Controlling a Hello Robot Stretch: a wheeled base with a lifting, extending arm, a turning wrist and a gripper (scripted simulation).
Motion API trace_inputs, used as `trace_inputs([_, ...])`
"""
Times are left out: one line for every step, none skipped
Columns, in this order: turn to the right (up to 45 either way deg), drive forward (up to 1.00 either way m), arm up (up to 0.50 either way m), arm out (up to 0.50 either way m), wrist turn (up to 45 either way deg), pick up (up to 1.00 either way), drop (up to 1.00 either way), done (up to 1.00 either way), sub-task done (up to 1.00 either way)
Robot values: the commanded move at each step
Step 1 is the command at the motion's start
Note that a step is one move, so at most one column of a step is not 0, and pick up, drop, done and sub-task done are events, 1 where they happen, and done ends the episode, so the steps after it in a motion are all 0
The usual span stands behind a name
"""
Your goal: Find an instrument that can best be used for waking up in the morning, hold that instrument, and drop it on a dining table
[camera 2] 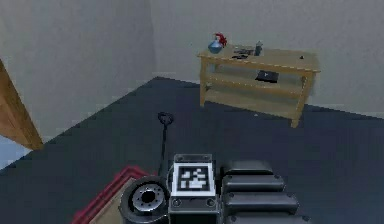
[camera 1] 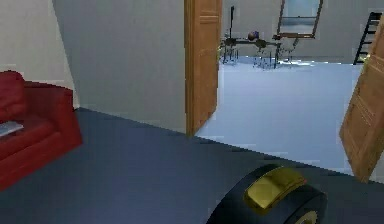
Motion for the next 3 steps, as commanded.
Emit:
trace_inputs([0.0, 0.4, 0.0, 0.0, 0.0, 0.0, 0.0, 0.0, 0.0])
trace_inputs([24.0, 0.0, 0.0, 0.0, 0.0, 0.0, 0.0, 0.0, 0.0])
trace_inputs([0.0, 0.2, 0.0, 0.0, 0.0, 0.0, 0.0, 0.0, 0.0])
